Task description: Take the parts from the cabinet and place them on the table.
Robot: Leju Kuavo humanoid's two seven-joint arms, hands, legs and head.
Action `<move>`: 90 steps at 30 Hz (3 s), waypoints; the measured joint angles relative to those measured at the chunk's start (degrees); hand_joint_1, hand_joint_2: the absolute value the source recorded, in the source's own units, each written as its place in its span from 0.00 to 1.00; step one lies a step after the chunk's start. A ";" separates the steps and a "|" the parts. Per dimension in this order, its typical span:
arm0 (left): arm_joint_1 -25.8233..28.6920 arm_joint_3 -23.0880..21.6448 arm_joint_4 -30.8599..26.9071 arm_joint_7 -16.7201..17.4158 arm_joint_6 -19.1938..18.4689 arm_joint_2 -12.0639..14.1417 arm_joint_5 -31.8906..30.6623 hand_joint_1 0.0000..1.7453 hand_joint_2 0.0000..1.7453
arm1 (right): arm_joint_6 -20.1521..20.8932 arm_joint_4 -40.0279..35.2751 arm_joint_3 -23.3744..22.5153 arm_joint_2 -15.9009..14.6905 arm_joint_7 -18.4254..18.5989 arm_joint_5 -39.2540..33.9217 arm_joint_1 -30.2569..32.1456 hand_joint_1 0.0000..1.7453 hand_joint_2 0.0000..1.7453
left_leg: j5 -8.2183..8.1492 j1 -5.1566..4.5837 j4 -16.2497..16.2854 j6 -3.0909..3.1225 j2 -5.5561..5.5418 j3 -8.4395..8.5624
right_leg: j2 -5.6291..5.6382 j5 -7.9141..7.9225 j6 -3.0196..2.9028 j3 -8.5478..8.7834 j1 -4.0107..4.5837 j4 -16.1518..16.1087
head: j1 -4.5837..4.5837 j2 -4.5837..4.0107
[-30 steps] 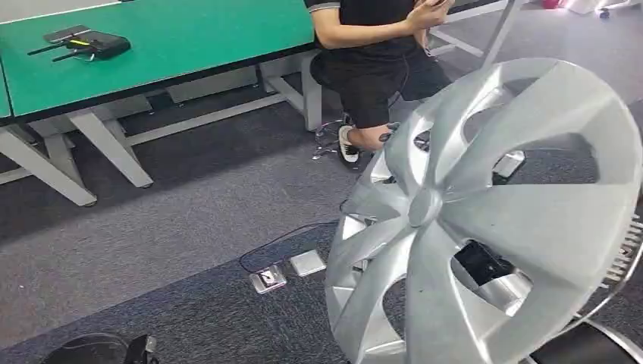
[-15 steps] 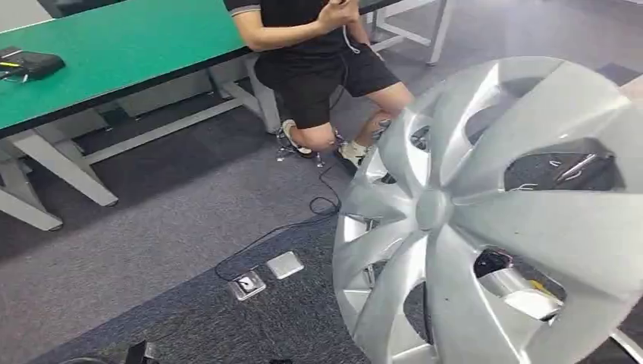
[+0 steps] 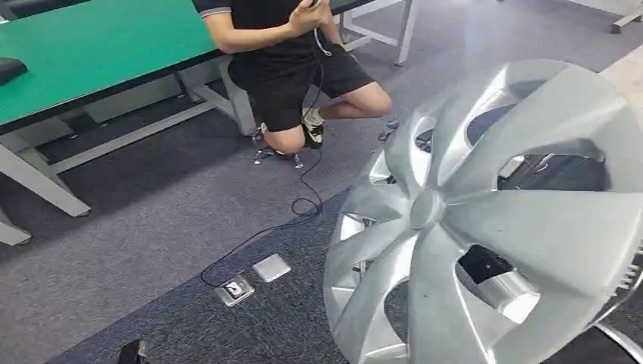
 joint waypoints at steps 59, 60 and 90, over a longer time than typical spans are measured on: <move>0.94 0.04 0.00 0.35 -0.09 0.46 -0.35 0.00 1.00 | -0.53 -1.51 -3.93 -1.42 0.07 -0.11 1.45 1.00 1.00 | -0.57 -0.37 0.43 0.72 -0.52 0.62 | 0.23 0.94 -0.25 0.31 0.33 -2.99 | -0.61 0.00; 0.98 0.04 0.00 0.35 -0.09 0.48 -0.35 0.00 1.00 | -0.66 -1.51 -3.98 -1.42 0.07 -0.11 1.63 1.00 1.00 | -0.60 -0.35 0.46 0.74 -0.05 0.60 | 0.10 -0.04 0.01 -1.05 0.18 0.27 | -0.39 0.00; 1.01 0.04 0.00 0.37 0.07 0.09 -0.68 0.00 1.00 | -0.66 -2.86 -5.18 -2.01 0.87 1.11 2.74 1.00 1.00 | -0.63 -0.32 0.95 0.40 -0.60 0.26 | 0.07 -0.10 -0.53 -0.21 0.25 -0.72 | -0.33 0.00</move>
